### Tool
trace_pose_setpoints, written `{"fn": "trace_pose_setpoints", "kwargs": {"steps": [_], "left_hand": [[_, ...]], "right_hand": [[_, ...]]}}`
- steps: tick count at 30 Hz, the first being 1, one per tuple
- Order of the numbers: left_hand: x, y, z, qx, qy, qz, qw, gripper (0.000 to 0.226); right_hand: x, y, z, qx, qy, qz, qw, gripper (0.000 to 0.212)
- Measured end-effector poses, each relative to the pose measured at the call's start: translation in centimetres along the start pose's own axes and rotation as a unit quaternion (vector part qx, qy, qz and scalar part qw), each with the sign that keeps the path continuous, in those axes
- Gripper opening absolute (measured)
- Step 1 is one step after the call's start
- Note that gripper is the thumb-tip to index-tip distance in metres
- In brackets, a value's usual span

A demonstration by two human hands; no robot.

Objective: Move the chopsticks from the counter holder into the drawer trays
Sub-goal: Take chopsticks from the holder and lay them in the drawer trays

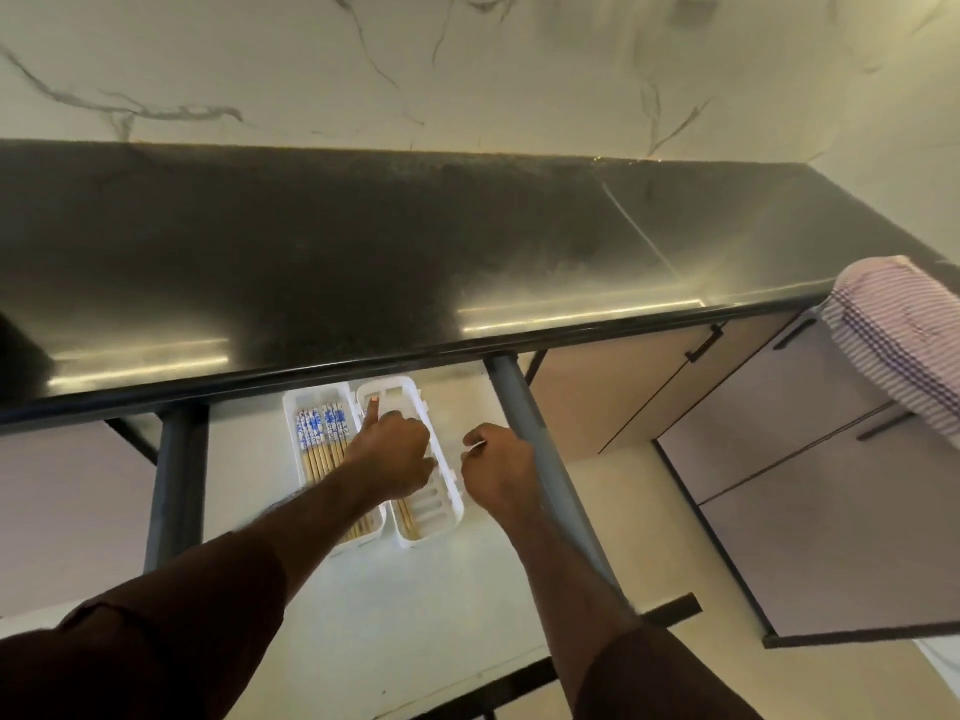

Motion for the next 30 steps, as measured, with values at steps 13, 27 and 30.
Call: {"fn": "trace_pose_setpoints", "kwargs": {"steps": [13, 27, 30], "left_hand": [[-3.4, -18.1, -16.2, -0.343, -0.137, 0.017, 0.929, 0.058], [18.3, -35.4, -28.1, -0.466, -0.206, -0.023, 0.860, 0.057], [23.4, -37.3, -30.4, -0.458, -0.199, -0.019, 0.866, 0.053]], "right_hand": [[11.5, -12.2, -13.1, -0.197, 0.117, -0.187, 0.955, 0.022], [39.2, -20.4, -7.6, -0.244, 0.100, -0.370, 0.891, 0.021], [45.0, -21.2, -4.8, -0.237, 0.089, -0.382, 0.889, 0.023]]}}
Point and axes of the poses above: each hand's wrist, its own y-axis towards the middle knuckle, its own z-axis out of the palm, x = y × z, the point moved 6 cm from there along y, towards the middle knuckle, and after that the axes turned 10 degrees about -y, right-handed, at the moved point
